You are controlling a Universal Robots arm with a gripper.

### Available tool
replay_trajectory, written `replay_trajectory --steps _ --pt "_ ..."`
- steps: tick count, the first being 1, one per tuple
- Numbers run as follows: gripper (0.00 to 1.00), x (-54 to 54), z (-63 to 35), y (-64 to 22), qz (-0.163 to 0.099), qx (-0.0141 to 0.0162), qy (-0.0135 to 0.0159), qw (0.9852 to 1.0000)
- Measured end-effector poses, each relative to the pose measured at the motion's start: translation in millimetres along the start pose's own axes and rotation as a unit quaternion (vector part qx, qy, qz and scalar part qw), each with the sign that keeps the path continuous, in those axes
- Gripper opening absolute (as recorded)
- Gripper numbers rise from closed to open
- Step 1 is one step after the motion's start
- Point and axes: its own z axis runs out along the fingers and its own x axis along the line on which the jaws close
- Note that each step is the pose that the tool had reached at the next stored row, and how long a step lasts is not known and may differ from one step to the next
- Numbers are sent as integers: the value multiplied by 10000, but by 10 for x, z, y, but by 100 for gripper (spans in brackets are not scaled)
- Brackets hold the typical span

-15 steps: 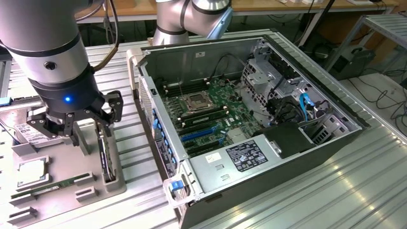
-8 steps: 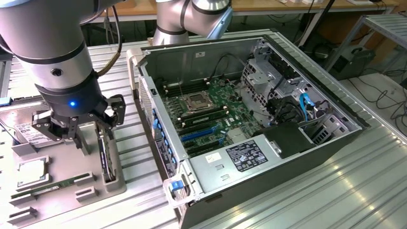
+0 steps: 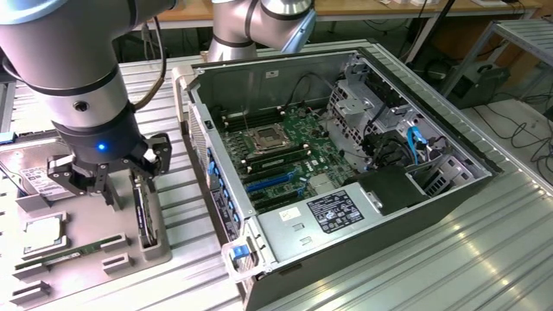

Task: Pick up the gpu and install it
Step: 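Pick up the gpu and move the gpu toward the slot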

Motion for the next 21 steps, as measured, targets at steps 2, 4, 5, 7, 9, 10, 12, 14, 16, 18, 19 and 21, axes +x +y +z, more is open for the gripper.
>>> replay_trajectory --steps 2,4,5,7,9,10,12,14,16,18,19,21 --pt "63 1 25 -2 0 0 0 10000" --pt "63 1 55 -9 0 0 0 10000" --pt "63 2 73 -10 0 0 0 10000" --pt "63 0 117 -11 13 1 0 10000" --pt "63 -3 166 -12 42 1 -1 10000" --pt "63 -4 185 -13 49 1 -1 10000" --pt "63 -7 225 -14 61 2 -1 10000" --pt "63 -21 269 -15 75 2 -2 10000" --pt "63 -29 312 -15 90 3 -2 10000" --pt "62 -27 375 -17 97 3 -2 10000" --pt "55 -28 397 -18 100 3 -2 10000" --pt "55 -30 443 -16 111 3 -3 9999"
